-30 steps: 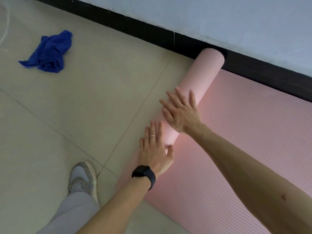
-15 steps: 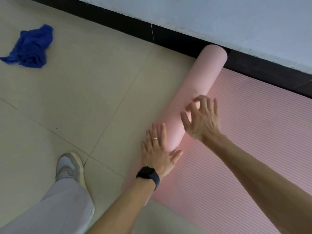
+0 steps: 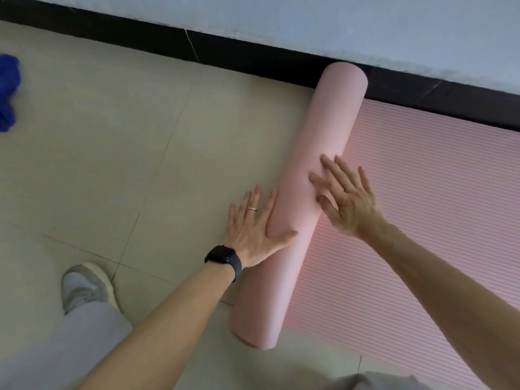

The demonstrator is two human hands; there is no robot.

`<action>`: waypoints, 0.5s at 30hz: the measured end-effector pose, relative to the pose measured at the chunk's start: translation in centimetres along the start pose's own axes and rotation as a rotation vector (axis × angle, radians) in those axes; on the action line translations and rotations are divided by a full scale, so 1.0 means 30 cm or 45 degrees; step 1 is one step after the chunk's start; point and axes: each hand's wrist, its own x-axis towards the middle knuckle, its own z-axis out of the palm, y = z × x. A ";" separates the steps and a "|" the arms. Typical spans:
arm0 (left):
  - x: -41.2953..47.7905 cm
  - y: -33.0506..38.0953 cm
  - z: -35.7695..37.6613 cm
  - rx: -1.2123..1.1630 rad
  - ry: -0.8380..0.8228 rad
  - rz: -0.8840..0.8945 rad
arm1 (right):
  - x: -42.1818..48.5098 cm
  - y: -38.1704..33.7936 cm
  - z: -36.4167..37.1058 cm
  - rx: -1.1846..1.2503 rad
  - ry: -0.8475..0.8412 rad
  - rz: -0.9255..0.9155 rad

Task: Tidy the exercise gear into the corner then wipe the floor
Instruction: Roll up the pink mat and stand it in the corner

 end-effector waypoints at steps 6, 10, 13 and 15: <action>-0.093 0.355 0.186 -0.260 0.076 0.099 | -0.108 0.013 -0.063 0.140 0.206 0.284; -0.112 0.381 0.127 -0.850 0.086 0.152 | -0.163 0.098 -0.094 -0.035 -0.056 0.218; 0.011 0.299 0.058 -0.340 0.135 0.569 | -0.271 0.178 -0.110 -0.010 -0.068 0.368; 0.113 0.301 0.048 0.113 0.040 0.806 | -0.360 0.214 -0.111 0.016 -0.048 0.513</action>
